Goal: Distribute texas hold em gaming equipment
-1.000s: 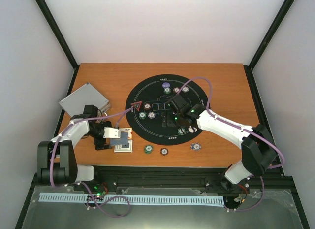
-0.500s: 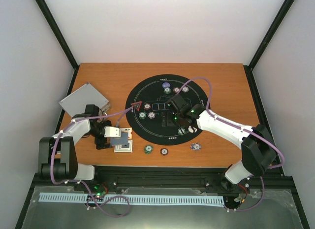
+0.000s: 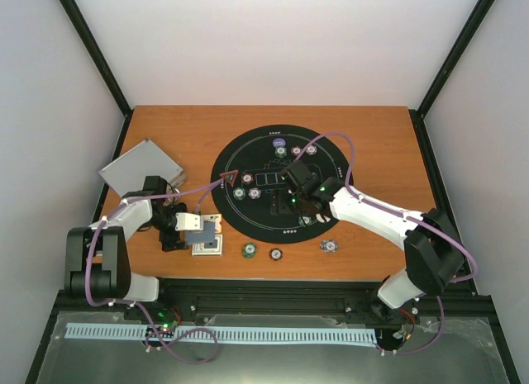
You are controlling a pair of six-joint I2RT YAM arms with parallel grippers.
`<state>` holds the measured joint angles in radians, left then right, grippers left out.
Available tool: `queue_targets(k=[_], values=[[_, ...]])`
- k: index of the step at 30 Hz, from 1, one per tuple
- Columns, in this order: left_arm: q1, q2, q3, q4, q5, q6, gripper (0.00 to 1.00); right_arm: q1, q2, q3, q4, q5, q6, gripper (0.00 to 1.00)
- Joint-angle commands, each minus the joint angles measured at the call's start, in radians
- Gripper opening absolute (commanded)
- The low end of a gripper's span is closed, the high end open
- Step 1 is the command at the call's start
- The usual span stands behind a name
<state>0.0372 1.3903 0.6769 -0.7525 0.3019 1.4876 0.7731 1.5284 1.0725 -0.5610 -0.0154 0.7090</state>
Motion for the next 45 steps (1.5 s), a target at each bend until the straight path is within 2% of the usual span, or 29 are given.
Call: queue_targets(k=[1,28,39,45], values=[[-0.007,0.004,0.016,-0.009,0.031,-0.007,1.0,0.017,-0.001,-0.017,0.039,-0.023,0.023,0.84],[-0.044,0.061,0.044,0.007,-0.037,-0.058,0.97,0.029,0.004,-0.044,0.059,-0.024,0.03,0.83],[-0.046,0.061,0.042,-0.019,-0.018,-0.024,0.99,0.034,-0.002,-0.062,0.071,-0.038,0.031,0.82],[-0.048,0.078,0.056,-0.026,-0.012,-0.006,0.97,0.035,0.006,-0.062,0.08,-0.048,0.033,0.82]])
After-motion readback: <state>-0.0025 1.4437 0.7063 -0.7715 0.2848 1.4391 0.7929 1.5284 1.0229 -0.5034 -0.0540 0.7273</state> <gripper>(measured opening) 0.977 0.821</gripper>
